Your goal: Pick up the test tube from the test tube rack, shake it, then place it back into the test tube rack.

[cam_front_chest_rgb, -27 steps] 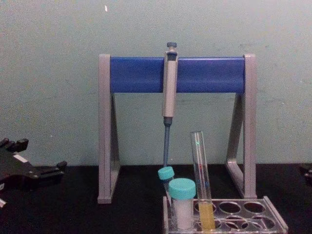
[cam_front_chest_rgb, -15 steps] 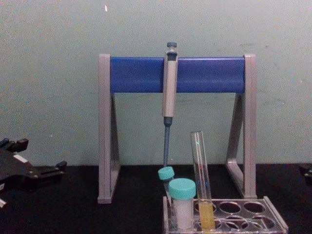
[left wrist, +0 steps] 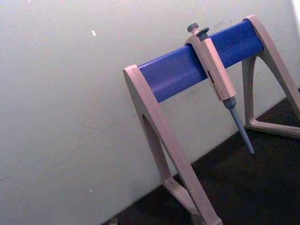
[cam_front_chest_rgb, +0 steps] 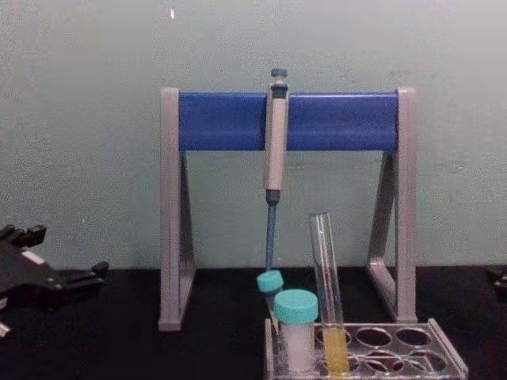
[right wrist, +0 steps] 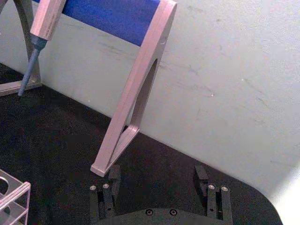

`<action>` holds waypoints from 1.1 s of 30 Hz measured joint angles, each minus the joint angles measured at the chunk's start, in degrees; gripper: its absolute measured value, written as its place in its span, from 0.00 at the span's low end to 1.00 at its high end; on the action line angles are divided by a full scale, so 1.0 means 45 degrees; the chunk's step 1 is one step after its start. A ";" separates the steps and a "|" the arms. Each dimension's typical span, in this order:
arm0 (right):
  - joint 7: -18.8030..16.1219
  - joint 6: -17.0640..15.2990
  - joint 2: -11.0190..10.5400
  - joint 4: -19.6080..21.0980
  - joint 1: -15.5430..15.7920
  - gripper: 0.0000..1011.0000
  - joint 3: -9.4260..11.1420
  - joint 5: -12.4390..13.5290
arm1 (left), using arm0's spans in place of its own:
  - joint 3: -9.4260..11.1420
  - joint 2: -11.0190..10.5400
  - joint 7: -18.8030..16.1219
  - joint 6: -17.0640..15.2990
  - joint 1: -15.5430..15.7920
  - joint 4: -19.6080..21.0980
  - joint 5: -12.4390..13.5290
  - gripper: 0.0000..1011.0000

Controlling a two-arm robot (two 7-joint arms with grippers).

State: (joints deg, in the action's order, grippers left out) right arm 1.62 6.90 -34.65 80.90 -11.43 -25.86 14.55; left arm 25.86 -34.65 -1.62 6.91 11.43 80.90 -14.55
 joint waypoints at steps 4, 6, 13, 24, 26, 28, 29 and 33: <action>0.0000 0.0000 0.0000 0.0000 0.0000 0.99 0.0000 0.0000 | 0.0000 0.0000 0.0000 0.0000 0.0000 0.0000 0.0000 0.99; 0.0000 0.0000 0.0000 0.0000 0.0000 0.99 0.0000 0.0000 | 0.0000 0.0000 0.0000 -0.0001 0.0000 0.0000 0.0000 0.99; 0.0000 0.0000 0.0001 0.0000 0.0000 0.99 0.0000 0.0000 | 0.0001 0.0000 0.0000 -0.0001 0.0000 0.0000 0.0000 0.99; 0.0000 0.0000 0.0000 0.0000 0.0001 0.99 0.0000 0.0000 | 0.0000 0.0001 0.0000 0.0000 0.0000 -0.0001 0.0000 0.99; 0.0000 0.0000 0.0000 0.0000 0.0000 0.99 0.0000 0.0000 | 0.0000 0.0000 0.0000 0.0000 0.0000 0.0000 0.0000 0.99; 0.0001 0.0001 0.0001 0.0000 0.0000 0.99 0.0000 0.0000 | 0.0000 0.0000 0.0000 -0.0001 0.0000 0.0000 0.0000 0.99; 0.0000 0.0001 0.0001 -0.0001 0.0001 0.99 0.0000 0.0000 | 0.0000 0.0001 0.0001 0.0000 0.0000 -0.0001 0.0000 0.99; 0.0000 0.0000 0.0001 0.0000 0.0001 0.99 0.0000 0.0000 | 0.0000 0.0001 0.0000 -0.0001 0.0000 -0.0001 0.0000 0.99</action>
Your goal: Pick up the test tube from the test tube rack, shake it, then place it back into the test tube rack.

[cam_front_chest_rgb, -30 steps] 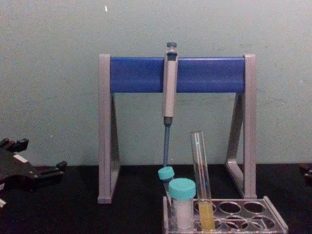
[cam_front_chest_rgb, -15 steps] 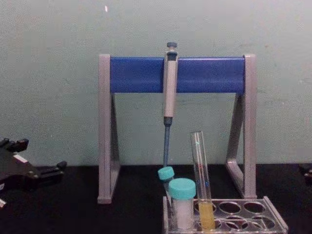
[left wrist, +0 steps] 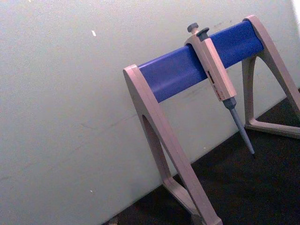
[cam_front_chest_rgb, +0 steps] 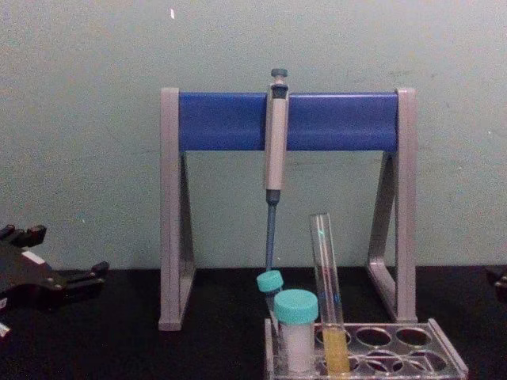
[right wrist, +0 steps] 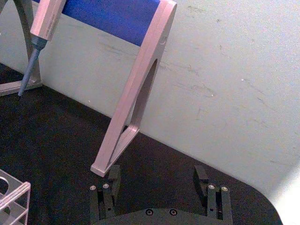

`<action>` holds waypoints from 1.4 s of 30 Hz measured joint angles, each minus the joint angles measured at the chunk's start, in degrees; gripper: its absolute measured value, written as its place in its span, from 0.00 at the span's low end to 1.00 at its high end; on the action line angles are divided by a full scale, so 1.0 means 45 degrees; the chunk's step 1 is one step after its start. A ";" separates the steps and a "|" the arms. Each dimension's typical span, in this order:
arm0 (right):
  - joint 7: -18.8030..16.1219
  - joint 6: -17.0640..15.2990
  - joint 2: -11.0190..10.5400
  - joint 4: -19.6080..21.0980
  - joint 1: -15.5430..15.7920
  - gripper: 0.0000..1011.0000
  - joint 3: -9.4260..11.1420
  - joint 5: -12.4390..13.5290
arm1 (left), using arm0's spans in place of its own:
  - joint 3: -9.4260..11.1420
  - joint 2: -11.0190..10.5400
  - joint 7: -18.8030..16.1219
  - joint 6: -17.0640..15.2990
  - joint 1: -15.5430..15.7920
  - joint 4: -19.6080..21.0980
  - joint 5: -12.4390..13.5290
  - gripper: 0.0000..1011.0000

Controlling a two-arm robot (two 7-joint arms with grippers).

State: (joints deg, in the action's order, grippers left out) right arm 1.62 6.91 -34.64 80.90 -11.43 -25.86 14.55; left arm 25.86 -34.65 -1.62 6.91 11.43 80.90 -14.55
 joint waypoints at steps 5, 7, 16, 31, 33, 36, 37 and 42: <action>0.0000 0.0000 -0.0001 0.0000 0.0000 0.99 0.0000 0.0000 | 0.0001 0.0000 0.0000 0.0000 0.0000 0.0001 0.0000 0.99; 0.0000 0.0000 -0.0001 -0.0001 -0.0001 0.99 0.0000 0.0000 | 0.0000 0.0000 0.0000 0.0000 -0.0001 0.0000 0.0000 0.99; 0.0000 -0.0001 0.0000 0.0000 0.0000 0.99 0.0000 0.0000 | 0.0001 0.0000 0.0000 0.0000 -0.0001 0.0000 0.0000 0.99; -0.0879 -0.0396 -0.0182 0.1198 0.0859 0.99 0.0596 0.0427 | 0.0000 0.0000 0.0000 0.0000 0.0000 0.0000 0.0000 0.99; -0.1084 -0.0444 -0.0216 0.1428 0.1006 0.99 0.0693 0.0646 | 0.0000 0.0000 0.0000 0.0000 -0.0001 0.0001 0.0001 0.99; -0.1575 -0.0536 -0.0256 0.1878 0.1276 0.99 0.0867 0.1144 | 0.0001 0.0000 0.0000 0.0001 0.0000 0.0001 0.0000 0.99; -0.1921 -0.0596 -0.0260 0.2116 0.1399 0.99 0.0950 0.1490 | 0.0001 0.0000 0.0000 0.0000 0.0000 0.0000 0.0001 0.99; -0.2977 -0.0865 -0.0246 0.2646 0.1623 0.99 0.1103 0.2434 | 0.0001 0.0000 0.0000 0.0001 -0.0001 0.0000 0.0001 0.99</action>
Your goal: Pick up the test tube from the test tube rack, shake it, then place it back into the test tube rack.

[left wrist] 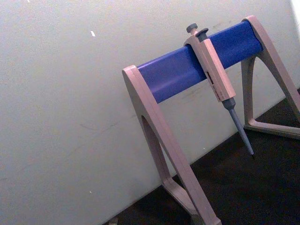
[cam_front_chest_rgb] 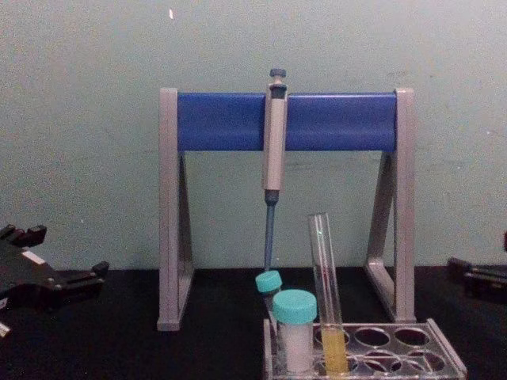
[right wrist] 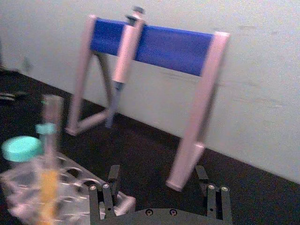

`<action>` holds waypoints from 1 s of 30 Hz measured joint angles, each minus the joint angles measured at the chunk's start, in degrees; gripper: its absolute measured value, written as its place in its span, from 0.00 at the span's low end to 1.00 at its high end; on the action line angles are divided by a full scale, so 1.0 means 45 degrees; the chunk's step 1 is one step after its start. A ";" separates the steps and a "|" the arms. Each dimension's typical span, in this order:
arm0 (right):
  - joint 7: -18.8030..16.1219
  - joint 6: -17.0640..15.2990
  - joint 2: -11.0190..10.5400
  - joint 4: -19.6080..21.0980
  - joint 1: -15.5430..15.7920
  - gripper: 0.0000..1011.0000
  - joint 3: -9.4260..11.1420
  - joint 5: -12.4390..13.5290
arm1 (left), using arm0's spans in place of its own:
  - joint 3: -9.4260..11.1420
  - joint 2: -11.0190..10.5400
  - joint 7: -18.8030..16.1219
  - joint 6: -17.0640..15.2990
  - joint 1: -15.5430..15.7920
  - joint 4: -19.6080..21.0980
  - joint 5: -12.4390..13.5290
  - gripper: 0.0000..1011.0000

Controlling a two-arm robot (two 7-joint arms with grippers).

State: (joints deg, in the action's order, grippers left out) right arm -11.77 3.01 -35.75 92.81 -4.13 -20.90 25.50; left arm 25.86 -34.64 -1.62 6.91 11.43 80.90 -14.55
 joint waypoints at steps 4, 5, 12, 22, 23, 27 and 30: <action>-0.1001 -0.0370 0.0054 0.0363 0.0027 0.99 0.0033 0.0674 | 0.0000 0.0000 0.0000 -0.0001 0.0000 0.0001 0.0000 0.99; -0.1126 -0.0424 0.0063 0.0399 0.0012 0.99 0.0020 0.0736 | -0.0001 0.0000 0.0000 0.0000 0.0000 0.0001 -0.0001 0.99; -0.2460 -0.1083 0.0241 0.0439 -0.0415 0.99 -0.0318 0.1105 | 0.0000 0.0000 0.0000 -0.0001 0.0000 0.0001 0.0000 0.99; -0.3851 -0.1793 0.0560 0.0031 -0.1171 0.99 -0.0827 0.1286 | -0.0001 0.0000 0.0000 -0.0001 0.0000 0.0001 0.0000 0.99; -0.3992 -0.1882 0.0605 -0.0053 -0.1331 0.99 -0.0931 0.1286 | -0.0001 0.0000 -0.0001 0.0000 0.0000 0.0000 0.0000 0.99; -0.4242 -0.2056 0.0733 -0.0319 -0.1717 0.99 -0.1175 0.1285 | 0.0000 0.0000 0.0000 -0.0001 0.0001 0.0001 0.0000 0.99; -0.4326 -0.2179 0.0853 -0.0529 -0.1996 0.99 -0.1324 0.1282 | 0.0000 0.0000 0.0000 0.0000 0.0001 0.0001 0.0000 0.99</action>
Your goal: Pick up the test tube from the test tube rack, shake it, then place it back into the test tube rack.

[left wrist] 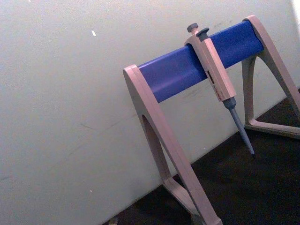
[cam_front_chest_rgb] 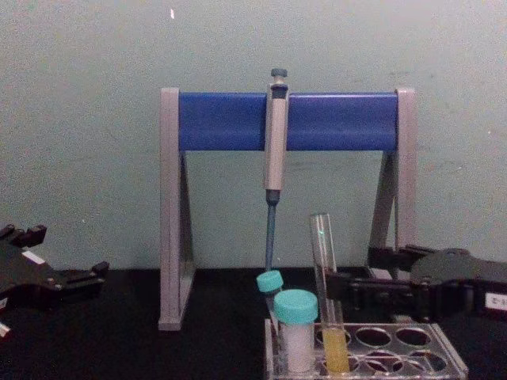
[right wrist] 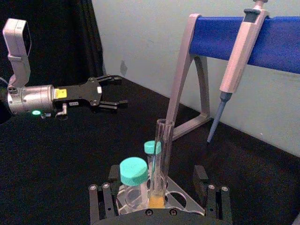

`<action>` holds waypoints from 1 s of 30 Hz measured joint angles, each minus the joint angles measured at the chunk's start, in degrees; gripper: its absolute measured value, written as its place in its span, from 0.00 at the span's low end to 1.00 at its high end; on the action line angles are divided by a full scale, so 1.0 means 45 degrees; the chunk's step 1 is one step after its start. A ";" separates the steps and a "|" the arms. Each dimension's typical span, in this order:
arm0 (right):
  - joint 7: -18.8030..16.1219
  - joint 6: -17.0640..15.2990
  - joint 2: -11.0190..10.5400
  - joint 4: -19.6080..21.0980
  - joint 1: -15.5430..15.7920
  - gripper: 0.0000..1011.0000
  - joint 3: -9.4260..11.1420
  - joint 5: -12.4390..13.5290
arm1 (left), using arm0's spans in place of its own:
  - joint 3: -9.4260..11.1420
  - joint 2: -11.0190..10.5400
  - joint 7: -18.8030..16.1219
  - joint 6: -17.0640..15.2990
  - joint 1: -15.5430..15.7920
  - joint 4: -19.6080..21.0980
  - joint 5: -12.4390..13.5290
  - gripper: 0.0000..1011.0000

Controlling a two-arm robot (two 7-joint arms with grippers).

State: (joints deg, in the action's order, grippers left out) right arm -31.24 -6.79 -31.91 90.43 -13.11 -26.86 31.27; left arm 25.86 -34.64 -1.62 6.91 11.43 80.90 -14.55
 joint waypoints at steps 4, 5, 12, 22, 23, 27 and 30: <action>-0.0068 -0.0115 0.0178 -0.0333 -0.0339 0.99 -0.0158 0.0015 | 0.0000 0.0000 0.0000 0.0000 0.0000 0.0000 0.0000 0.99; -0.0080 -0.0137 0.0242 -0.0453 -0.0461 0.99 -0.0204 0.0028 | 0.0000 0.0000 0.0000 0.0000 -0.0001 0.0000 -0.0001 0.99; -0.0140 -0.0177 0.0440 -0.0906 -0.0880 0.99 -0.0359 0.0046 | 0.0000 0.0000 0.0000 0.0000 0.0000 0.0000 0.0000 0.99; -0.0359 -0.0177 0.0611 -0.1410 -0.1329 0.99 -0.0611 0.0084 | 0.0000 0.0000 0.0000 0.0000 -0.0001 0.0000 0.0000 0.99; -0.0378 -0.0177 0.0615 -0.1431 -0.1352 0.99 -0.0630 0.0091 | 0.0000 0.0000 0.0000 0.0000 0.0000 0.0000 0.0000 0.99; -0.0442 -0.0174 0.0630 -0.1517 -0.1430 0.99 -0.0704 0.0110 | 0.0000 0.0000 0.0000 0.0000 -0.0001 0.0000 0.0000 0.99; -0.0457 -0.0173 0.0645 -0.1563 -0.1477 0.99 -0.0742 0.0133 | 0.0000 0.0000 0.0000 0.0000 -0.0001 0.0000 0.0000 0.99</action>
State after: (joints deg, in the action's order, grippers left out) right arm -33.30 -7.57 -29.01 83.39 -19.75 -30.20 31.87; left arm 25.86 -34.64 -1.62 6.91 11.43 80.90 -14.55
